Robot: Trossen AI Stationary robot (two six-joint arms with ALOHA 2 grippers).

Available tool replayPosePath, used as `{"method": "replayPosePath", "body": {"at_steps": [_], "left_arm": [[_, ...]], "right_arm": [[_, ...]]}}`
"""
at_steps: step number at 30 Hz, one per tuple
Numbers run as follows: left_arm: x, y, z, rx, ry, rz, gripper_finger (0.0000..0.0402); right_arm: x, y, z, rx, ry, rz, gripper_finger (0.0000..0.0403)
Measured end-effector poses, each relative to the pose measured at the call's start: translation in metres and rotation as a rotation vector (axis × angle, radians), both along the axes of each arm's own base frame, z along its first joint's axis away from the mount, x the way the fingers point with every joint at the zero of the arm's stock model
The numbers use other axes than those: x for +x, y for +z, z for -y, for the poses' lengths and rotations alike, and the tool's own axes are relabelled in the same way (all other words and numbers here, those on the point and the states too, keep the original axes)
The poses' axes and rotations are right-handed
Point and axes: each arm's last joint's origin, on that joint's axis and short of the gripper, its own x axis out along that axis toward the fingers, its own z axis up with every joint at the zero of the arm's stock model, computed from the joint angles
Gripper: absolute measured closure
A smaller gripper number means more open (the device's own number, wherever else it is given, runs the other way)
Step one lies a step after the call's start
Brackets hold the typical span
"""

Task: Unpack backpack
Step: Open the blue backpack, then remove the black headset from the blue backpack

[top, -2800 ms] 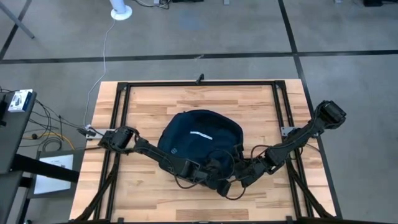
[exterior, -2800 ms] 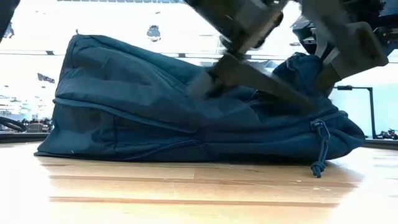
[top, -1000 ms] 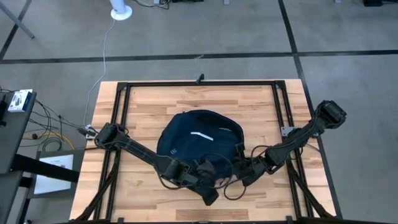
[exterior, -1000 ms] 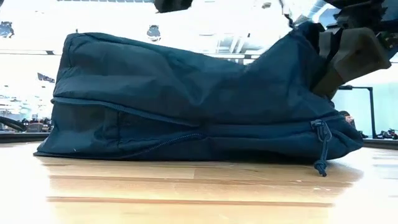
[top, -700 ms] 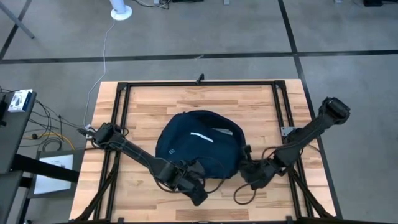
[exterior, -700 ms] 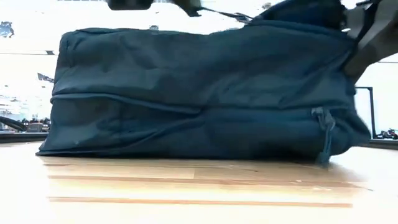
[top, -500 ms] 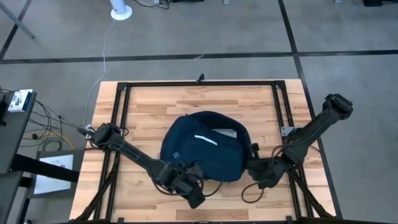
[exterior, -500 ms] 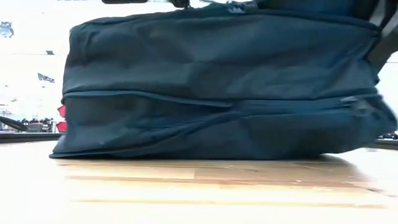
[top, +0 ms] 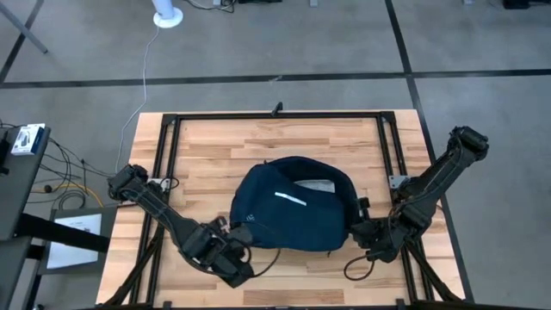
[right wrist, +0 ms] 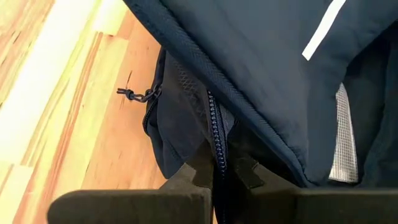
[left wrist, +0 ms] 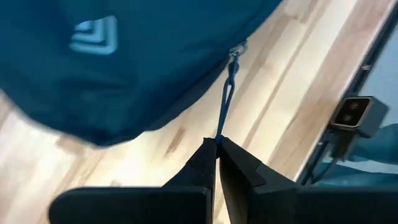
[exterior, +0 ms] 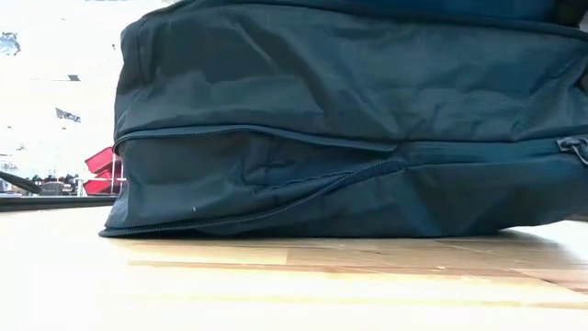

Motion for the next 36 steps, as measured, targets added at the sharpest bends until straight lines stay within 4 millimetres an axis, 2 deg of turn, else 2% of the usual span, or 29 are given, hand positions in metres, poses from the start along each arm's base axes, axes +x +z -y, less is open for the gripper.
{"method": "replayPosePath", "body": {"at_steps": [5, 11, 14, 20, 24, 28, 30, 32, 36], "left_arm": [[-0.011, 0.0, 0.0, 0.026, 0.059, -0.052, 0.0401], [-0.011, -0.001, -0.001, 0.073, 0.12, -0.001, 0.0396], [-0.008, 0.0, -0.002, 0.071, 0.146, 0.025, 0.0371], [0.003, 0.002, 0.002, -0.02, 0.158, 0.105, 0.0291], [0.022, 0.014, 0.01, -0.055, 0.019, 0.29, 0.0256], [0.058, 0.031, 0.017, 0.2, -0.239, 0.616, 0.0249], [0.076, 0.022, 0.018, 0.346, -0.378, 0.628, 0.0248], [0.093, 0.006, 0.013, 0.407, -0.42, 0.609, 0.0248], [0.124, -0.024, -0.009, 0.338, -0.408, 0.537, 0.024]], "right_arm": [[0.0, 0.0, 0.0, -0.004, -0.002, 0.003, 0.0403], [0.0, 0.0, 0.0, -0.008, 0.0, 0.0, 0.0403], [0.0, 0.0, 0.001, -0.011, 0.0, -0.002, 0.0403], [0.0, 0.0, 0.001, -0.008, -0.004, -0.002, 0.0403], [0.0, 0.0, 0.001, -0.007, -0.006, 0.0, 0.0403], [0.002, 0.0, 0.003, -0.022, -0.02, 0.012, 0.0403], [0.004, 0.0, 0.005, -0.024, -0.033, 0.013, 0.0403], [0.005, 0.0, 0.007, -0.026, -0.044, 0.013, 0.0403], [0.006, 0.0, 0.008, -0.025, -0.051, 0.014, 0.0403]]}}
